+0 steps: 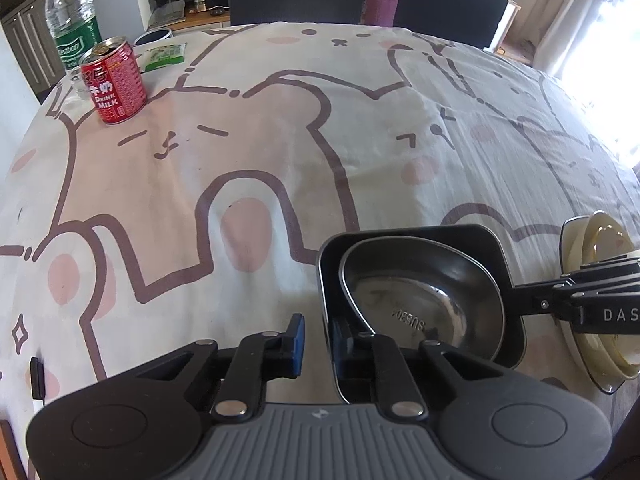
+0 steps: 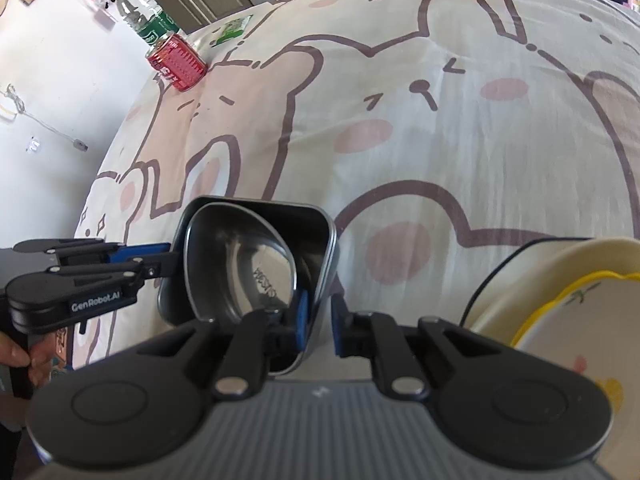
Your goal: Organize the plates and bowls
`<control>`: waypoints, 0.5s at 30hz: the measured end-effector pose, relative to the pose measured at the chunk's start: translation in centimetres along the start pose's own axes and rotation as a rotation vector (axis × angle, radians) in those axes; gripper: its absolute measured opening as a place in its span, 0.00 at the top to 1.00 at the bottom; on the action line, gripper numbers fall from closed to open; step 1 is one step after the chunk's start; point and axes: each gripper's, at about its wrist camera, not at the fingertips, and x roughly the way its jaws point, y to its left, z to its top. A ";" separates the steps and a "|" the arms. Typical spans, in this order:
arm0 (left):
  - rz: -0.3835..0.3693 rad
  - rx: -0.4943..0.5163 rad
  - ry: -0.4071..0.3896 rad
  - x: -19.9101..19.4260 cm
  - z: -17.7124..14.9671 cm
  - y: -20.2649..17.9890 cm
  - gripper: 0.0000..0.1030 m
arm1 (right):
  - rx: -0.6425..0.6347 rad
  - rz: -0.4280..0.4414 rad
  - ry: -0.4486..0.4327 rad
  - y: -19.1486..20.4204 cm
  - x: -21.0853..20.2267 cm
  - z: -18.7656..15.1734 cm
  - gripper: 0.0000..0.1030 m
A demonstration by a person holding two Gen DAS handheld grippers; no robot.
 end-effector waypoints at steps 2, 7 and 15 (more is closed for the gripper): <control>-0.001 0.005 0.006 0.2 0.0 -0.1 0.88 | 0.020 0.006 -0.002 0.0 0.1 -0.2 0.91; -0.014 -0.002 0.018 0.7 0.1 -0.2 0.93 | 0.059 -0.005 -0.025 0.2 0.1 -0.4 0.92; -0.070 -0.089 0.011 0.8 -0.1 0.8 0.96 | 0.082 -0.003 -0.039 0.1 0.2 -0.5 0.92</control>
